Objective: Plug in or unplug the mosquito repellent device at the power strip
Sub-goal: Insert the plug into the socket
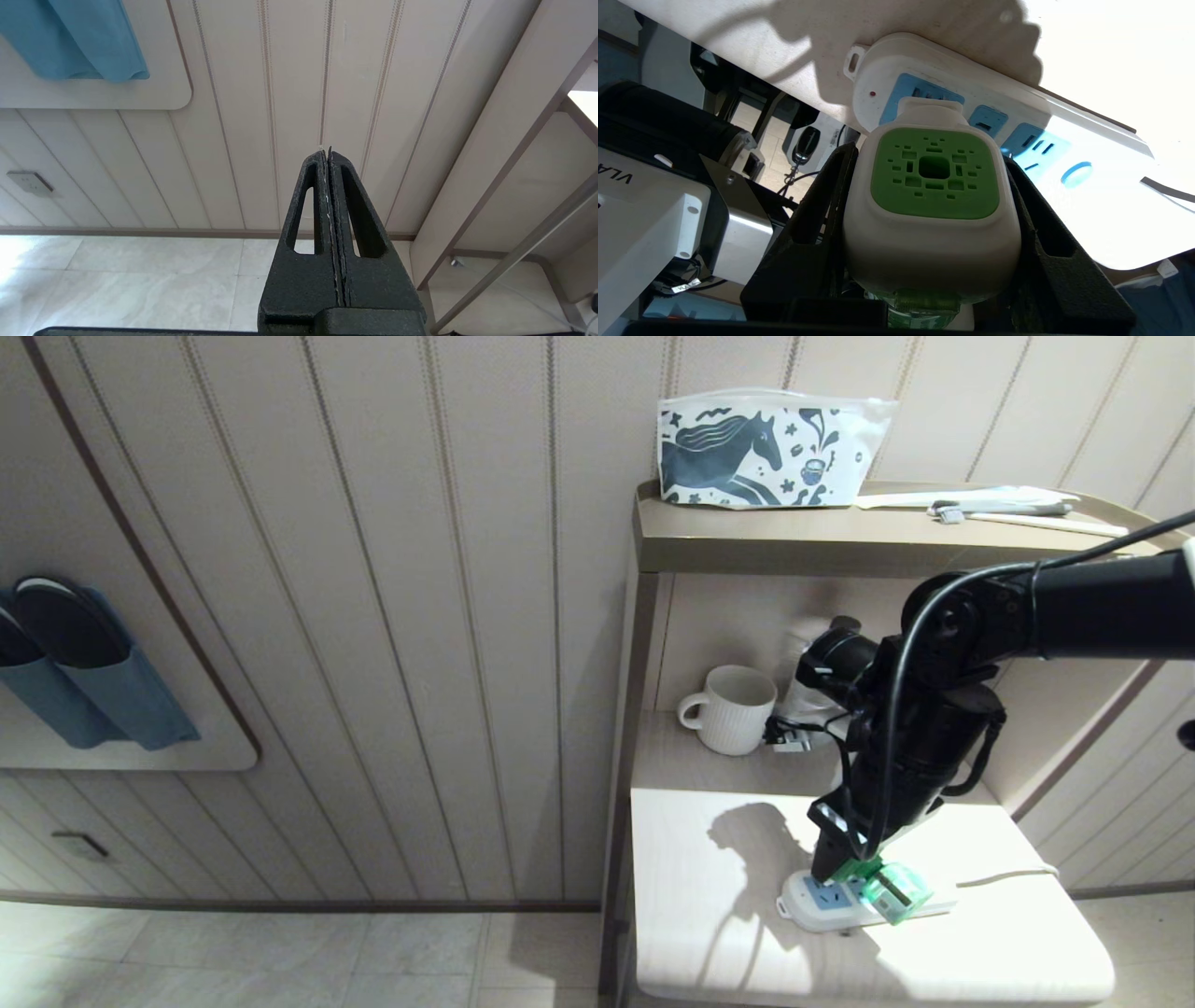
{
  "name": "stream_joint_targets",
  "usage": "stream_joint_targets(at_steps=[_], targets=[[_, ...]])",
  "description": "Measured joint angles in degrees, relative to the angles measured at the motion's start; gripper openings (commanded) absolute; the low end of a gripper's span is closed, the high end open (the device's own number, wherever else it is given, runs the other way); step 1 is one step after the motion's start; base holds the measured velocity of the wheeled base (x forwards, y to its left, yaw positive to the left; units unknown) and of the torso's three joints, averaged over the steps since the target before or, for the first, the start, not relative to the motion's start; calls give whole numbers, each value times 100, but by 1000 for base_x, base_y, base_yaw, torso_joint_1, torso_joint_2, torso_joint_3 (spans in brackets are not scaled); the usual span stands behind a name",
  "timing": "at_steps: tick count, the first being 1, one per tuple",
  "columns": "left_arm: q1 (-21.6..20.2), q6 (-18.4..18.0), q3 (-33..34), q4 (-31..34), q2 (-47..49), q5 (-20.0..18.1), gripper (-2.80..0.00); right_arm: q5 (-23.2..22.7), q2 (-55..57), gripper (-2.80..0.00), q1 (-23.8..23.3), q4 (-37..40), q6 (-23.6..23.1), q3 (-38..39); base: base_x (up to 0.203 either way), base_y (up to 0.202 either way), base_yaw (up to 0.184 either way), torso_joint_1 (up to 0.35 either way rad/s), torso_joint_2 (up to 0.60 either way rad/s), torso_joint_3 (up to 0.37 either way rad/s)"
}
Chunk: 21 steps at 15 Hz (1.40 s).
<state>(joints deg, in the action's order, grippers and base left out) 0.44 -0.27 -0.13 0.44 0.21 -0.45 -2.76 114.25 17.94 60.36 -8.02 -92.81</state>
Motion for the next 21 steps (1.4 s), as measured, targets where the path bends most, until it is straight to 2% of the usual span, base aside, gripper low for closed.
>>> stream_joint_targets(at_steps=[21], targets=[[0, 1, -2, 0, 0, -1, -280, 69, 50, -280, -10, -9, 0, 24, 0, 0, 0, 0, 0, 0]])
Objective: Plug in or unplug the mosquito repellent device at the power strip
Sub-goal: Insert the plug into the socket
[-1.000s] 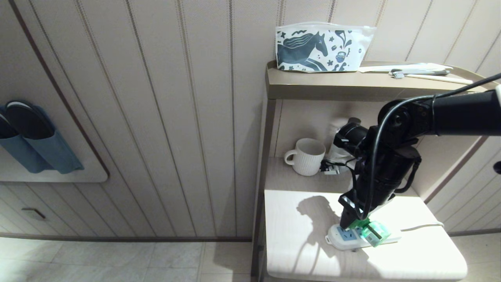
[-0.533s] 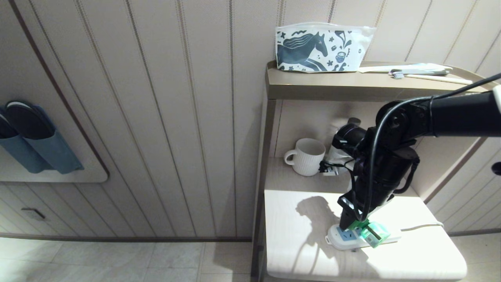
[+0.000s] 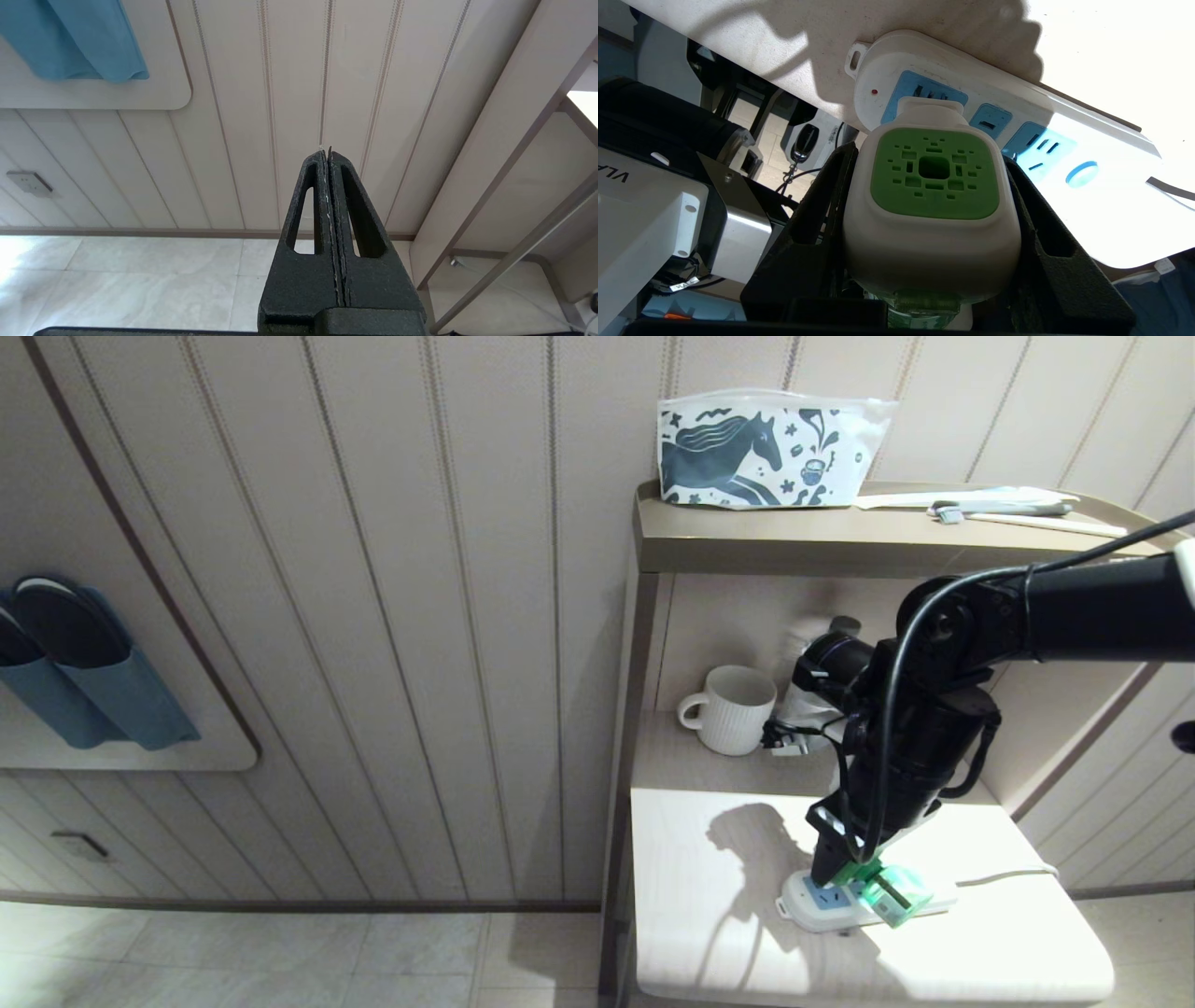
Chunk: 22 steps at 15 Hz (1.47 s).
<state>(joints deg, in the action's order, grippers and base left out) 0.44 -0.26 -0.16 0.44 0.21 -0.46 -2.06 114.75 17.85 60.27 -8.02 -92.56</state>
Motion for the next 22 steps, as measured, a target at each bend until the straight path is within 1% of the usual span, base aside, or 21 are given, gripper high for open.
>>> stream_joint_targets(at_steps=[10, 17, 22], targets=[[0, 1, 0, 0, 0, 5, -280, 9, 83, -280, 69, -54, 0, 161, 0, 0, 0, 0, 0, 0], [0, -1, 2, 0, 0, 2, -280, 6, 283, -280, 122, -43, 9, 94, 0, 0, 0, 0, 0, 0], [0, -1, 5, 0, 0, 2, -280, 5, 188, -280, 136, -82, 48, 335, 0, 0, 0, 0, 0, 0]])
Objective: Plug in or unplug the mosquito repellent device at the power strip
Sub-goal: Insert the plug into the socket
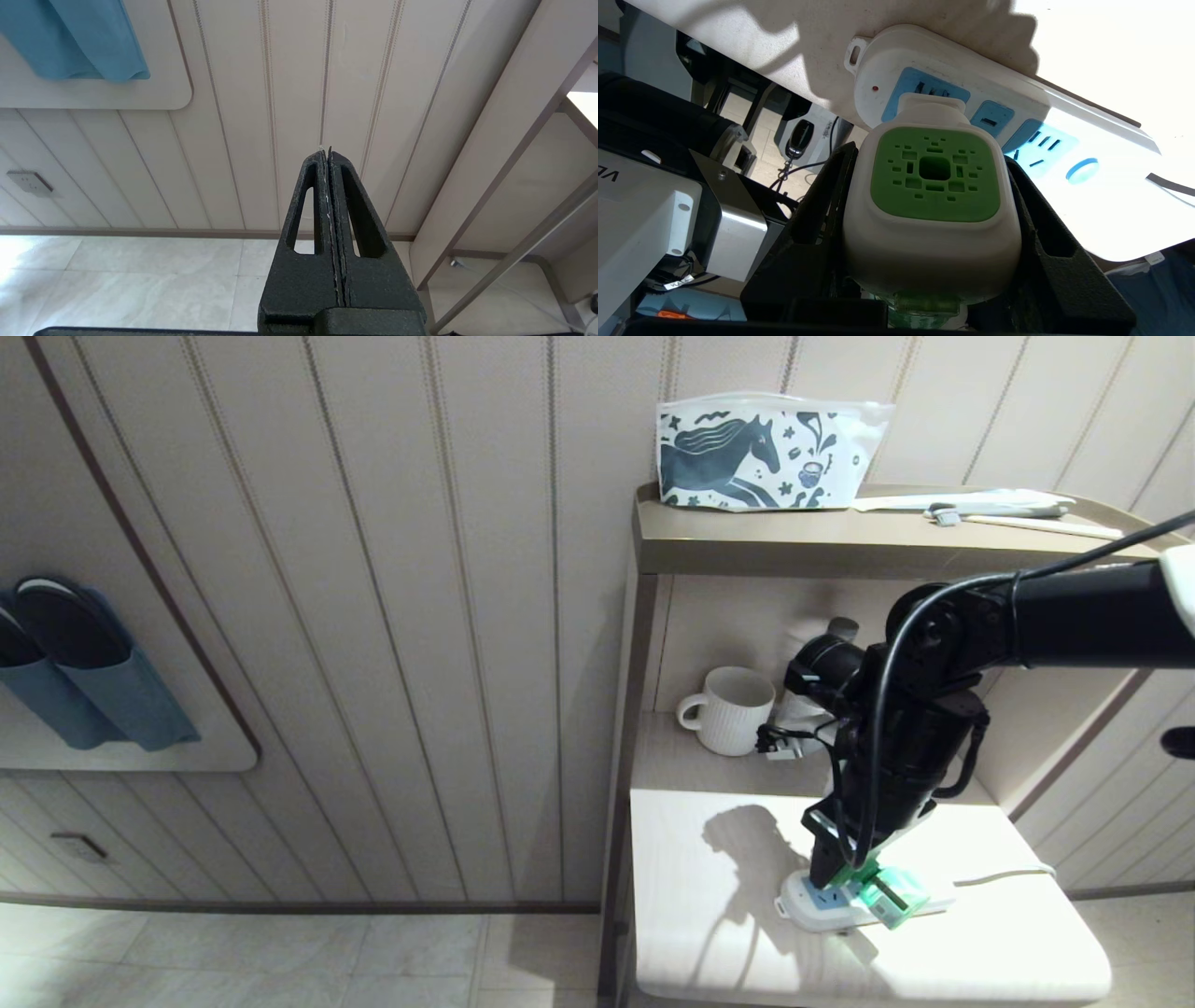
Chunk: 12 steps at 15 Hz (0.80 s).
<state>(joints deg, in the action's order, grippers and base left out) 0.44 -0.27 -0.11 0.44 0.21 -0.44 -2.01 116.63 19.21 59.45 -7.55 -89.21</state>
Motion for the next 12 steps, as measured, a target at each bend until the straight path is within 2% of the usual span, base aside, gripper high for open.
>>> stream_joint_targets(at_steps=[12], targets=[[0, 0, -2, 2, 0, -1, -280, 1, 26, -280, 55, 21, 66, -19, 0, 0, 0, 0, 0, 0]])
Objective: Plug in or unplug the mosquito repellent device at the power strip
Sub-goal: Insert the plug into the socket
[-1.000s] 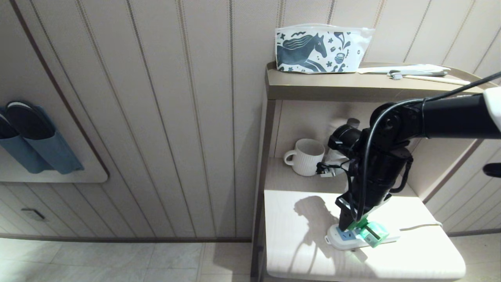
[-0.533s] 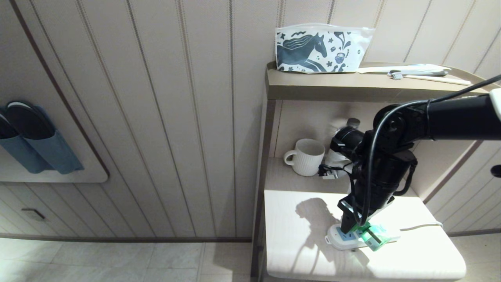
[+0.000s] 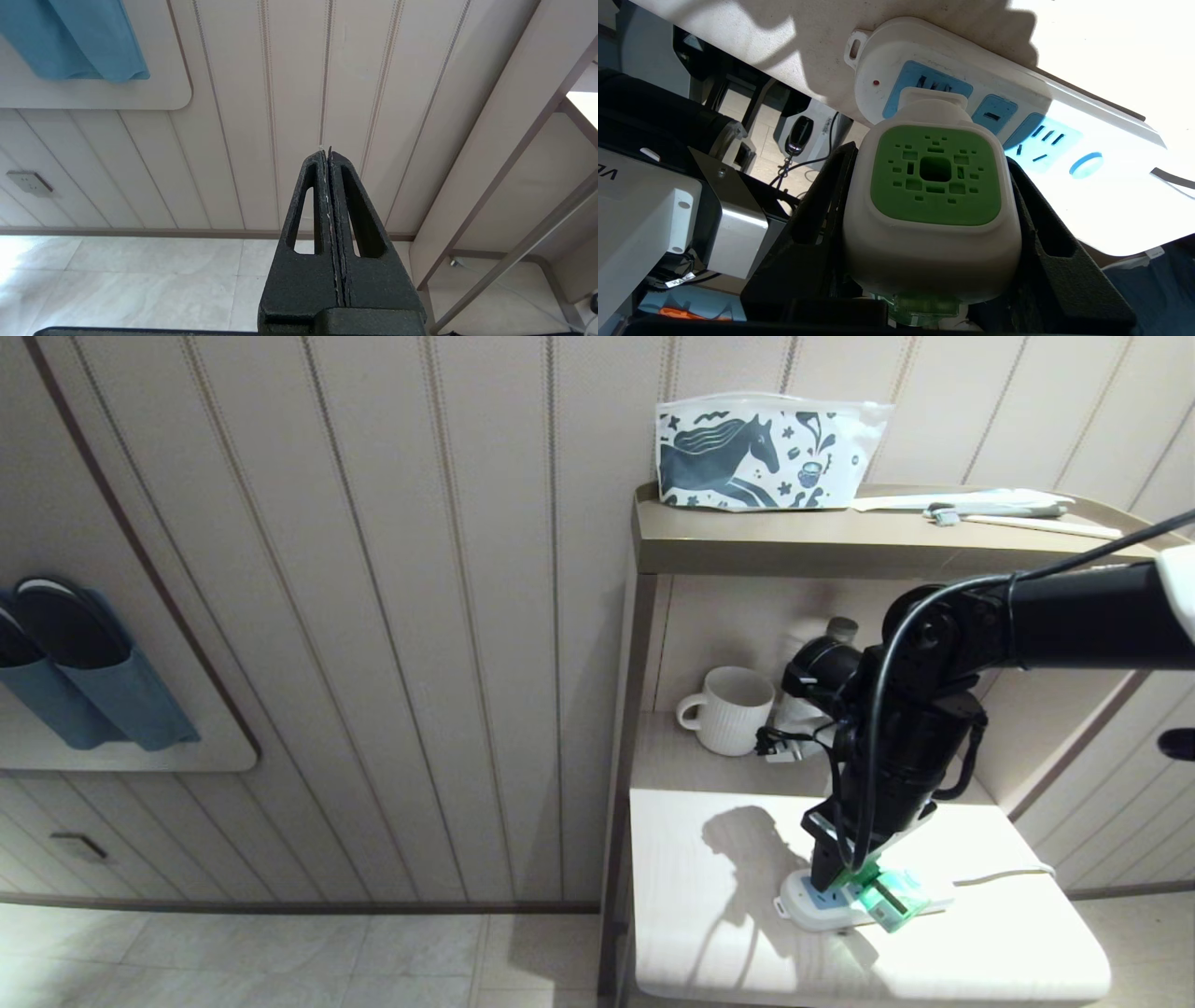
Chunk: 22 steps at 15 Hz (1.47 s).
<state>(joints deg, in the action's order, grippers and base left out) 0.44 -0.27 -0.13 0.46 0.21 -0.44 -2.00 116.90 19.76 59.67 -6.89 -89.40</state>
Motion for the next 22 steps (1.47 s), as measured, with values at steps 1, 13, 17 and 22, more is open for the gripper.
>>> stream_joint_targets(at_steps=[1, 13, 17, 22], targets=[[0, 2, 0, 1, 0, 1, -280, -1, 2, -280, 0, -26, 0, 33, 0, 0, 0, 0, 0, 0], [0, 2, 0, -2, 0, 1, -280, -9, 43, -280, 0, -268, 2, 296, 0, 0, 0, 0, 0, 0], [0, 1, 4, -2, 0, 1, -280, -6, 97, -280, -9, -385, 1, 355, 0, 0, 0, 0, 0, 0], [0, 0, -2, -2, 0, -1, -280, -1, 132, -280, 2, -598, 2, 527, 0, 0, 0, 0, 0, 0]])
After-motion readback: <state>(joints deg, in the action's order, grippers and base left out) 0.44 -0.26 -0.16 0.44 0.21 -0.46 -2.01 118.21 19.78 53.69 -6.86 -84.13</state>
